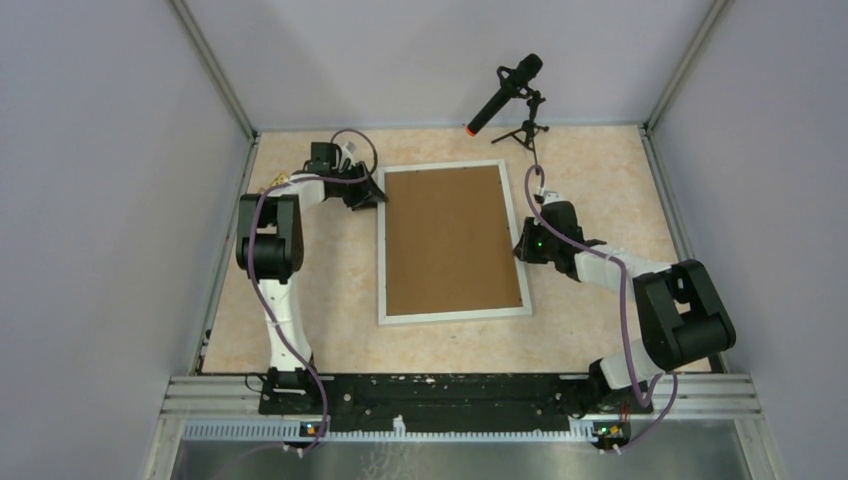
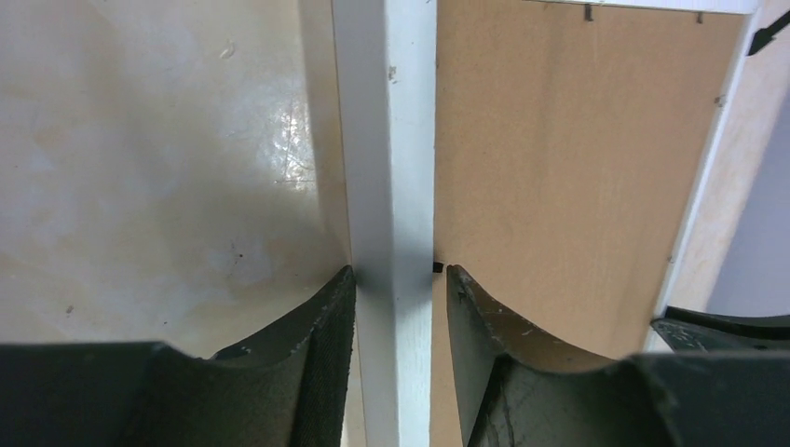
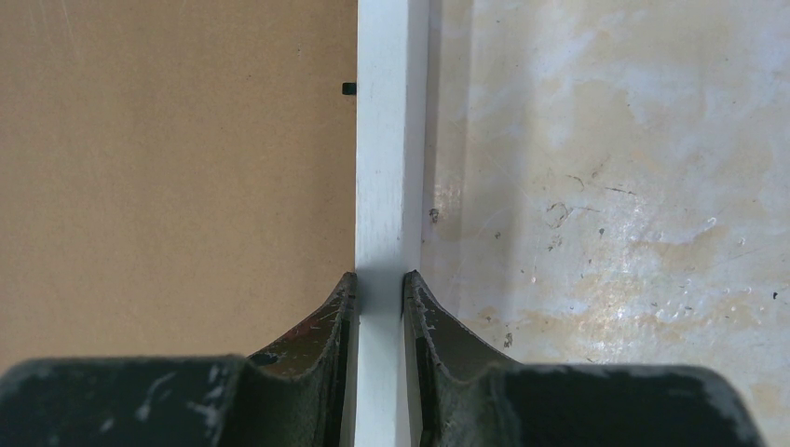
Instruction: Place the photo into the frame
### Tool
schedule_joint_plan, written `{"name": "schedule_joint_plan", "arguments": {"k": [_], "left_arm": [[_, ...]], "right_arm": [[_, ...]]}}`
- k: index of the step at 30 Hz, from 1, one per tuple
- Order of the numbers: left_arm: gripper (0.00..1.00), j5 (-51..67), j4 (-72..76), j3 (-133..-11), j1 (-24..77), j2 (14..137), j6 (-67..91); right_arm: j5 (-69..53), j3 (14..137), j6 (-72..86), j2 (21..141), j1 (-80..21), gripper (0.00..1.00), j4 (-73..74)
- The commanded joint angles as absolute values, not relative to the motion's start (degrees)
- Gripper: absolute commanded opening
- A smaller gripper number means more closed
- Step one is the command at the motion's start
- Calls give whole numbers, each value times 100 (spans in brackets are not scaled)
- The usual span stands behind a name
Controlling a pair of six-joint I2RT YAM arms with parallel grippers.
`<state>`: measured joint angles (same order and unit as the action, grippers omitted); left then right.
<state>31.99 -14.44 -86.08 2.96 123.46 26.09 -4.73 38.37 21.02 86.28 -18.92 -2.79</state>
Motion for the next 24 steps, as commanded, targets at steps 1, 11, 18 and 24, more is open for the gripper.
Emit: {"name": "schedule_joint_plan", "arguments": {"k": [1, 11, 18, 24], "left_arm": [[47, 3747, -645, -8281, 145, 12441, 2890], [42, 3784, -575, -8136, 41, 12401, 2863], [41, 3232, -1077, -8401, 127, 12488, 2611], [41, 2840, -1355, -8590, 253, 12547, 2499]], "right_arm": [[-879, 3675, 2004, 9114, -2039, 0, 177], [-896, 3682, 1995, 9139, -2048, 0, 178], [-888, 3688, 1995, 9152, -2056, 0, 182], [-888, 3700, 1988, 9179, -2071, 0, 188]]}}
